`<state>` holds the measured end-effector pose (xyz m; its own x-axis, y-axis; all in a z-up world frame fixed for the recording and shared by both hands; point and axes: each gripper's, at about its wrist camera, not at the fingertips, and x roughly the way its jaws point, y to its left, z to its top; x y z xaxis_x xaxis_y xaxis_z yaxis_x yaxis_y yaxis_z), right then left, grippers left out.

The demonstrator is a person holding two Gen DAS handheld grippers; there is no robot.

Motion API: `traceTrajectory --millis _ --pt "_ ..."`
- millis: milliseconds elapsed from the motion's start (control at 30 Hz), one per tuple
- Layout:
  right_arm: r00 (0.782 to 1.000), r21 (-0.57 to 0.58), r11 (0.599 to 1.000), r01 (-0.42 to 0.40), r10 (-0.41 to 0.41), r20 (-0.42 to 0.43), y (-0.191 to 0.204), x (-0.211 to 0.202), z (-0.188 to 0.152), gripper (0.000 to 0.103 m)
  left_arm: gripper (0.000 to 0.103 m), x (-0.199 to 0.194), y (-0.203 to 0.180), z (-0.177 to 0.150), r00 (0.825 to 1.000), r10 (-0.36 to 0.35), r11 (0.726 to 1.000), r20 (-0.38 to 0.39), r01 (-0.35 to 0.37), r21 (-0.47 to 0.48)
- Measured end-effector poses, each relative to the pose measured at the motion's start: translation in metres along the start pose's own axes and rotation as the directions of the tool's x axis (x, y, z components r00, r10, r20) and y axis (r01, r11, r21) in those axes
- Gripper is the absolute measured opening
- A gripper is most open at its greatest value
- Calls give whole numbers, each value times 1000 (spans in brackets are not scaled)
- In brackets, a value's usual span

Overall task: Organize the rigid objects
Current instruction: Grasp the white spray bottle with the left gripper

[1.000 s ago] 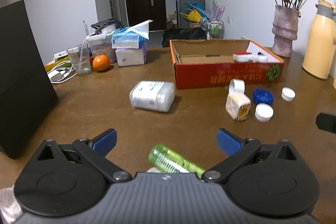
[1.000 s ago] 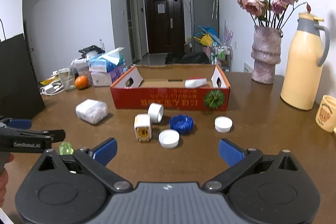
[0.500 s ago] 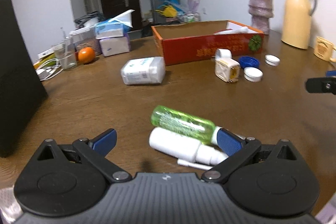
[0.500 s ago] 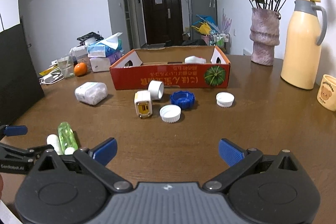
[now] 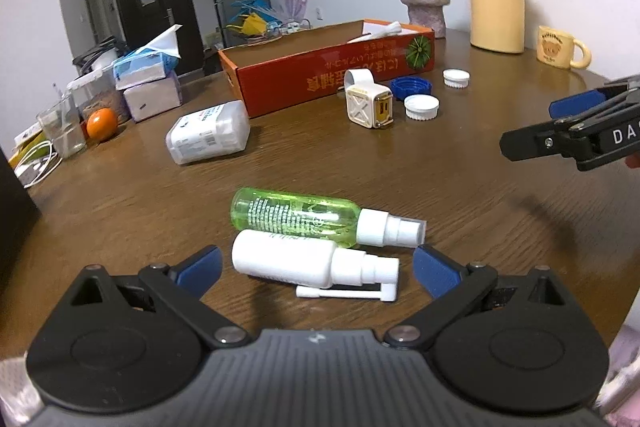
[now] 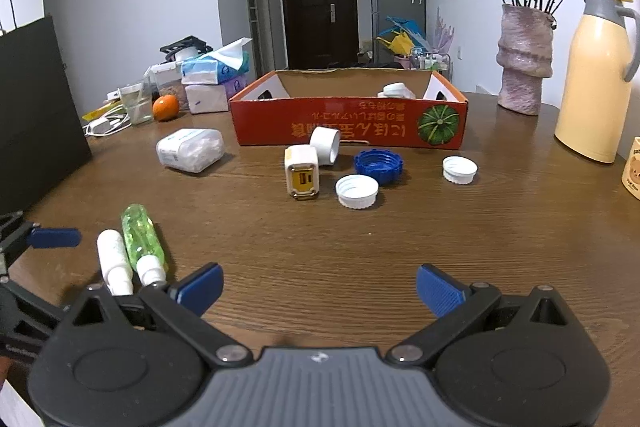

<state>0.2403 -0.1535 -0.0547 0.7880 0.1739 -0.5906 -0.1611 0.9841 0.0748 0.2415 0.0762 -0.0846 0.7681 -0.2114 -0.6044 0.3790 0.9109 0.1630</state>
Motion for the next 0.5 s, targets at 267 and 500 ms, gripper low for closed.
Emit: traceTrajectory --millis 267,500 --pt "1000 -10 1000 10 -10 -22 7 10 0 103 103 17 8 4 999 -43 998 -19 44 51" --pt "999 -28 1000 -7 6 -36 15 20 1 103 100 27 13 6 997 -67 997 -24 68 44"
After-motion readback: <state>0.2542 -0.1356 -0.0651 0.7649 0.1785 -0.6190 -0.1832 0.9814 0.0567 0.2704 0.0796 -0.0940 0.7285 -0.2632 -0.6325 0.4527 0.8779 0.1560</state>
